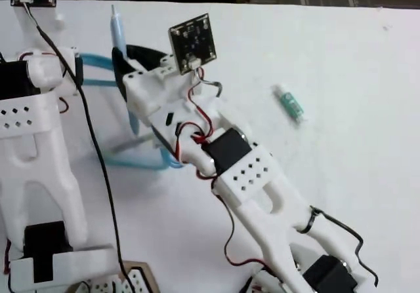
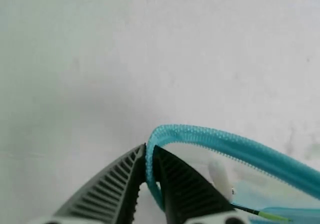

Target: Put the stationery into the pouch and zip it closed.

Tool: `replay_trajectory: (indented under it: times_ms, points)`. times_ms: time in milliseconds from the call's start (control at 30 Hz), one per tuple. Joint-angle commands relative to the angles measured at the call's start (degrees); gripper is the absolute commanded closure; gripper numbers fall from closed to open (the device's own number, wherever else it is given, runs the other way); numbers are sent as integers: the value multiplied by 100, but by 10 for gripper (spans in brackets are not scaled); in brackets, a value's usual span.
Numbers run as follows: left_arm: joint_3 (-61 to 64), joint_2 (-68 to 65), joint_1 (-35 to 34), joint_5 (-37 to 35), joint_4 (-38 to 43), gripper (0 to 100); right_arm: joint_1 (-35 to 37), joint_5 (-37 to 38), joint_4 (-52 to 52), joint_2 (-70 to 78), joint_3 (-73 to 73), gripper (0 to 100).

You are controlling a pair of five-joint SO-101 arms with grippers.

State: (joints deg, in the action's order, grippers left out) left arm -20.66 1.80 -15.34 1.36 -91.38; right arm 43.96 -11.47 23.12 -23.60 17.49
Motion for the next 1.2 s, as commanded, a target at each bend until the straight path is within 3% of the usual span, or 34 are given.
replay_trajectory:
  times_ms: [0, 200, 467, 833, 933, 1033, 1167]
  points:
    - [97, -664, 13, -9, -167, 978, 127, -35, 277, -365, -18, 981]
    - [97, -664, 22, -9, -167, 978, 13, -26, -207, -426, -62, 981]
    - [97, -655, 22, -18, -176, 978, -4, 325, -1719, -382, -167, 981]
    - [88, -629, 22, -26, -202, 978, -338, 343, -2044, 1033, -2286, 981]
    - [88, -629, 22, -26, -202, 978, -198, 738, -2053, 1147, -2312, 981]
    - [88, -629, 22, -18, -202, 978, -22, 1609, -2475, 989, -1943, 981]
    - [88, -629, 13, -18, -202, 978, 251, 2277, -2589, -4, -958, 982]
